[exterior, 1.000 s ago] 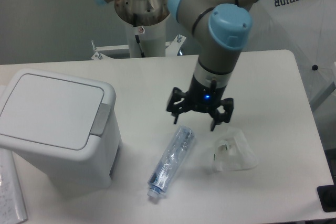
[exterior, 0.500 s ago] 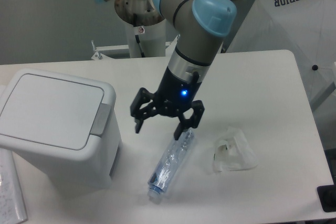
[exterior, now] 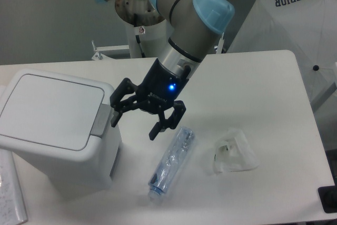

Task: Open the trash can
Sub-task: 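Move the open gripper toward the white trash can's lid edge, then press the gripper finger against the lid edge to flip it open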

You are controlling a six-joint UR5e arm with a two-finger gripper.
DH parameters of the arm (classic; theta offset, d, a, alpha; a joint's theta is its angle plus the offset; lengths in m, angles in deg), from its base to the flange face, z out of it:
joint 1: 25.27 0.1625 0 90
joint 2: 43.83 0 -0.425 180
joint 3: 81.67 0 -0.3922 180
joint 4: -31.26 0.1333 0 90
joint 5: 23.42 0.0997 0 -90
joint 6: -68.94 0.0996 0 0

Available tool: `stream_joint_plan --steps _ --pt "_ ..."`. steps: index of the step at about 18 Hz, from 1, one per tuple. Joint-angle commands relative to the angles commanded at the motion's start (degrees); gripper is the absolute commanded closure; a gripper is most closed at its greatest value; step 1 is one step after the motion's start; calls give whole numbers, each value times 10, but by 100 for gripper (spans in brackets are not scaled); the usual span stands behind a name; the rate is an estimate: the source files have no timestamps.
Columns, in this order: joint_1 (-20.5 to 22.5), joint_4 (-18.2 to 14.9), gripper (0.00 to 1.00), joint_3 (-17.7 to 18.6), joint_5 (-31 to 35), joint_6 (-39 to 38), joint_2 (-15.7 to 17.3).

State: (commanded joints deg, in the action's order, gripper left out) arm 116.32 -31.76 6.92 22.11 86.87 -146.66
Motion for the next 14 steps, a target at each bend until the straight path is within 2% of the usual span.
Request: stream_joint_plan --steps 14 --pt "-3 4 0 16 4 6 -4"
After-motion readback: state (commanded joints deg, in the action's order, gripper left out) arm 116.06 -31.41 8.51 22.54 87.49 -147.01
